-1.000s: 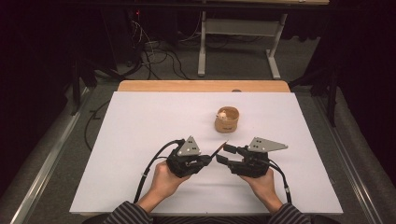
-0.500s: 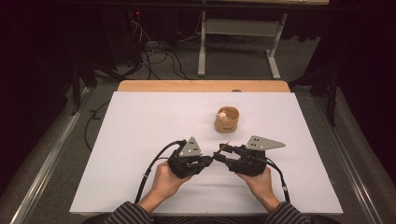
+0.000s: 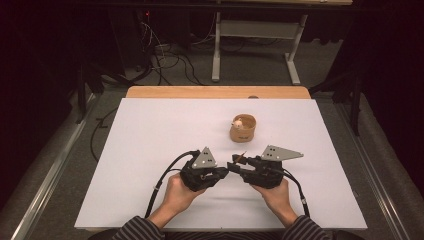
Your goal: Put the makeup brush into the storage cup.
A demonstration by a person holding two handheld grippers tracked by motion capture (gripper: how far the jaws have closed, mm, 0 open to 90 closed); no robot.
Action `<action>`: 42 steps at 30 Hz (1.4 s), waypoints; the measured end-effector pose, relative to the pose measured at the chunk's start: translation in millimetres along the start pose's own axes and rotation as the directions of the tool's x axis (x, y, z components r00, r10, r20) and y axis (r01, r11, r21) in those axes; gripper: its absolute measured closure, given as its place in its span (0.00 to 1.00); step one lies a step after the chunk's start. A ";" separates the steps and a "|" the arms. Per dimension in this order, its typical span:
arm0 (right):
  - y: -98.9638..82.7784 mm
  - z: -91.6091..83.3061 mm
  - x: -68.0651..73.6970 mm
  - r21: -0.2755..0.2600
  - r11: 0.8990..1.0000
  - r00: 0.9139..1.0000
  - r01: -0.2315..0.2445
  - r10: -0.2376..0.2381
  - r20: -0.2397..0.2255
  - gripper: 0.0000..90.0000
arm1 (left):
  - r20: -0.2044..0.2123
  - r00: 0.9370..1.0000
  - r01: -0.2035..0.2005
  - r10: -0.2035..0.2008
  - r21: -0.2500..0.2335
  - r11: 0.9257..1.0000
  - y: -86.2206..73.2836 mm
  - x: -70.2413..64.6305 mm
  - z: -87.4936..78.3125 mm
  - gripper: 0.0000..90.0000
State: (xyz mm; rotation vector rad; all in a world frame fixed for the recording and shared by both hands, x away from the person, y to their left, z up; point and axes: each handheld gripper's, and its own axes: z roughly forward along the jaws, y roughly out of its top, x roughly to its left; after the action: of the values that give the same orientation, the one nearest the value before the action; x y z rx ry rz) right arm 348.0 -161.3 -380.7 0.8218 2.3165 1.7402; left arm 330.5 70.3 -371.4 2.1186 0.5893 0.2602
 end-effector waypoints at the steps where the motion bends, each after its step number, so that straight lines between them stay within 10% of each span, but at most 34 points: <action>1: -0.1 0.3 0.2 0.001 1.000 1.000 -0.003 0.003 0.000 0.72 | 0.000 1.000 0.000 0.000 -0.002 1.000 0.0 0.0 0.0 0.93; 42: 1.2 2.9 6.2 -0.023 1.000 0.999 0.019 -0.019 -0.033 0.95 | 0.002 1.000 -0.006 0.006 -0.017 1.000 -0.1 -0.9 0.0 0.93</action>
State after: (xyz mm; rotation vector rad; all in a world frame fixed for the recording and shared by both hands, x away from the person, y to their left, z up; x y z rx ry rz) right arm 344.4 -155.6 -379.2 0.7702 2.3132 1.7826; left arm 329.7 69.9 -371.5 2.1045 0.5773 0.2654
